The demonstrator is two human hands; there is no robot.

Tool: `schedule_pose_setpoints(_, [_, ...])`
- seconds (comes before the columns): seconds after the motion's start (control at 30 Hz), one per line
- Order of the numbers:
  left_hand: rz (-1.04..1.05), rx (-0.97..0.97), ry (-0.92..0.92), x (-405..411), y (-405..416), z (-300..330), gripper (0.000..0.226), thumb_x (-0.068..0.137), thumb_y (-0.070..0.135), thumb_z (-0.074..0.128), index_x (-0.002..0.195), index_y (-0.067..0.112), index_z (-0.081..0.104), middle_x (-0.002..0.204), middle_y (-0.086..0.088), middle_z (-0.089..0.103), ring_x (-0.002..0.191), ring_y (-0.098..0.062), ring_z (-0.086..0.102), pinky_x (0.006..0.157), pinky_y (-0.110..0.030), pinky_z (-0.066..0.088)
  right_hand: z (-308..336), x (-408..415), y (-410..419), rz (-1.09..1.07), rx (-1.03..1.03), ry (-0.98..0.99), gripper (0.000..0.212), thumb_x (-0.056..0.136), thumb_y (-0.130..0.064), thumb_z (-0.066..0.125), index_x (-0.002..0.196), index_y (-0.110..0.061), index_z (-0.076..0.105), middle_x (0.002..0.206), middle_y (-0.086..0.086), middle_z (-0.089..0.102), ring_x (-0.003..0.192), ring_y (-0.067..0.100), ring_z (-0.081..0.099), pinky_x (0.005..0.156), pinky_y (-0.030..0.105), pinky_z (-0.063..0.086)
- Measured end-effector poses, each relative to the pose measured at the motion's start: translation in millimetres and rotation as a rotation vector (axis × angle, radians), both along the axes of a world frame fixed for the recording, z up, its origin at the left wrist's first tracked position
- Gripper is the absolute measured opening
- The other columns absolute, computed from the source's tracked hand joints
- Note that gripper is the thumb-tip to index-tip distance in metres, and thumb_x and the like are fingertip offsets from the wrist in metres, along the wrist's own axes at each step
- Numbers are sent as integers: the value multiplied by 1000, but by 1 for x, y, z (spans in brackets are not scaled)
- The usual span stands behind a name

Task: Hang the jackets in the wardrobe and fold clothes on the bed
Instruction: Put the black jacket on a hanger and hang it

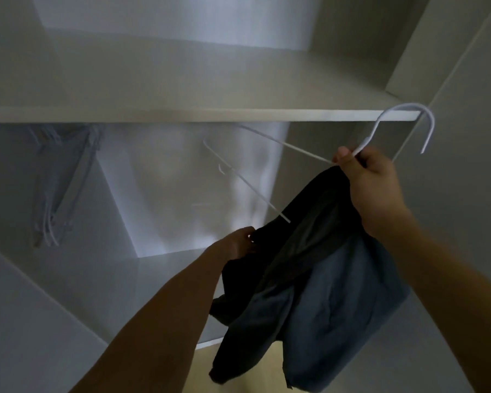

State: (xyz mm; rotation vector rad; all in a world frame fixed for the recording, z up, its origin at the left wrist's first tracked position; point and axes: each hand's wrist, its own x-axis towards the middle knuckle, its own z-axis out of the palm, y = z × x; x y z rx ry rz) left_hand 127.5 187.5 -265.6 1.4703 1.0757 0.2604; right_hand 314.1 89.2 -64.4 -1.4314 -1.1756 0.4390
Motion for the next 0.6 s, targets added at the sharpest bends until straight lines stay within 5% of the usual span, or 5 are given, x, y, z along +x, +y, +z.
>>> schedule_pose_setpoints(0.13, [7, 375, 350, -16, 15, 9, 5, 93, 14, 54, 89, 11, 56, 92, -9, 52, 83, -19, 50, 73, -29, 39, -1, 18, -5, -8, -28, -51, 23, 96, -33, 57, 74, -27, 63, 71, -13, 61, 65, -6, 54, 69, 17, 42])
schedule_pose_setpoints(0.2, [98, 331, 366, -36, 26, 30, 16, 92, 17, 57, 83, 5, 61, 87, -13, 57, 78, -20, 53, 70, -28, 39, -10, 28, -12, 14, -75, -122, 24, 96, -28, 56, 73, -25, 62, 72, -3, 61, 66, 1, 53, 66, 19, 41])
schedule_pose_setpoints(0.3, [351, 141, 199, -67, 42, 73, 26, 92, 16, 61, 101, -8, 65, 92, -19, 63, 83, -29, 61, 76, -35, 50, -25, 44, -25, 98, -197, -280, 20, 96, -21, 56, 77, -21, 62, 78, 18, 61, 73, 14, 52, 68, 24, 41])
schedule_pose_setpoints(0.43, [507, -28, -97, -75, 34, 142, 23, 96, 12, 56, 109, -5, 63, 110, -21, 64, 96, -32, 62, 93, -43, 50, -37, 50, -32, 176, -378, -489, 19, 96, -28, 54, 83, -18, 62, 79, 7, 63, 79, 24, 60, 75, 35, 46])
schedule_pose_setpoints(0.6, [413, -26, -350, -27, 5, 218, 16, 95, 6, 49, 83, 8, 60, 79, -10, 63, 65, -19, 63, 61, -27, 55, -29, 6, -26, 264, -304, -456, 20, 92, -40, 57, 83, -23, 60, 84, 1, 65, 86, 22, 63, 79, 37, 46])
